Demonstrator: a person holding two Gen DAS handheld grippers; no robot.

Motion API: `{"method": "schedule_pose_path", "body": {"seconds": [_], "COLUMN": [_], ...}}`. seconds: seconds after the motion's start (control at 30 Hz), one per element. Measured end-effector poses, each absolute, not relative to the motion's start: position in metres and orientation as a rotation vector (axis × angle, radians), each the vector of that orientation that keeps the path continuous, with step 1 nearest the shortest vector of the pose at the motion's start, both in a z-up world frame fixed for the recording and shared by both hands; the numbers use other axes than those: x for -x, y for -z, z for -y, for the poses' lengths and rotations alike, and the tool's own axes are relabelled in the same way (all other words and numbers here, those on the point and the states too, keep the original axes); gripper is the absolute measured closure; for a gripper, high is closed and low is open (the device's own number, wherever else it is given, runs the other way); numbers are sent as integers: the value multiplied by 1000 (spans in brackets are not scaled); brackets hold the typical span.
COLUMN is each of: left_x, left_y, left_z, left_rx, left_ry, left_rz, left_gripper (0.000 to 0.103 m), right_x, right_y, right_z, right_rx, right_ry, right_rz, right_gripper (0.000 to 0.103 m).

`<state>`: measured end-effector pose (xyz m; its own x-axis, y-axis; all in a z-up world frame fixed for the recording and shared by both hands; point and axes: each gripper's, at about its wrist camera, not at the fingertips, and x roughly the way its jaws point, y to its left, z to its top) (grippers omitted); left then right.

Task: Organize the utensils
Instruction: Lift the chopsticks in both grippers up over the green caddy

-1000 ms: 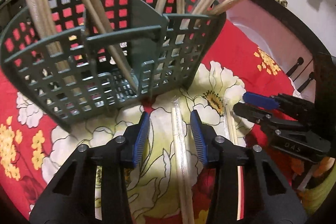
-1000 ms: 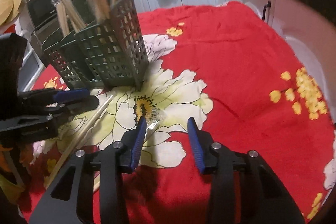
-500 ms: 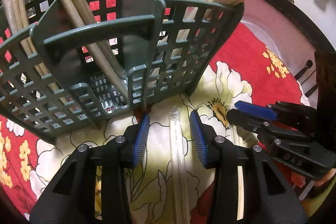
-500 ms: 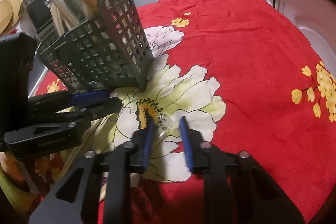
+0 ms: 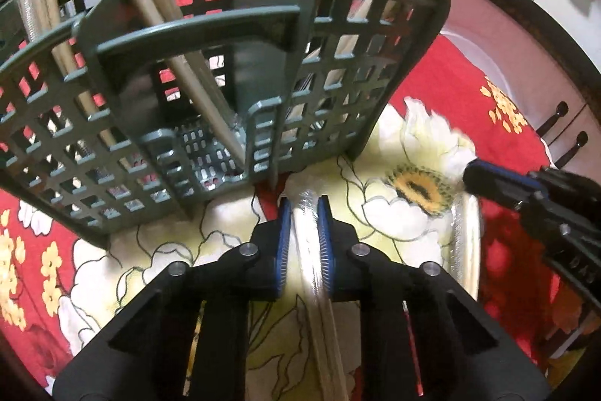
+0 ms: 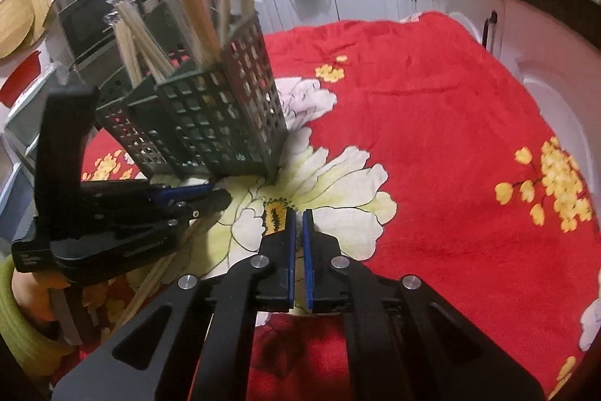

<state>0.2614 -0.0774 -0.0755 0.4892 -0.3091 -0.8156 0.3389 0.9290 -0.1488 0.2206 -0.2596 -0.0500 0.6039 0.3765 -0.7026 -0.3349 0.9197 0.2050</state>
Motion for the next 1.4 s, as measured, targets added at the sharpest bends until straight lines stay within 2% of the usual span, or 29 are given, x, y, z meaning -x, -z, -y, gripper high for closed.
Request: {"method": "schedule_pose_path", "body": {"seconds": [0.27,0.8,1.4], "left_x": [-255,-216,-196], "left_y": [63,-37,-105], "left_z": [48,-3,-11], "left_rx": [48,113,134], "left_ry": [418,399,398], "left_rz": [-991,-729,-523], "left_gripper": [95,96,96], "right_x": [-200,-167,-157], "right_y": [18,-49,-109], "right_z": [245,206,193], "right_rx": [-4,69,96], "right_ry": [-475,-591,-618], "right_rz": [-745,-577,-417], "right_gripper": [100,101,101]}}
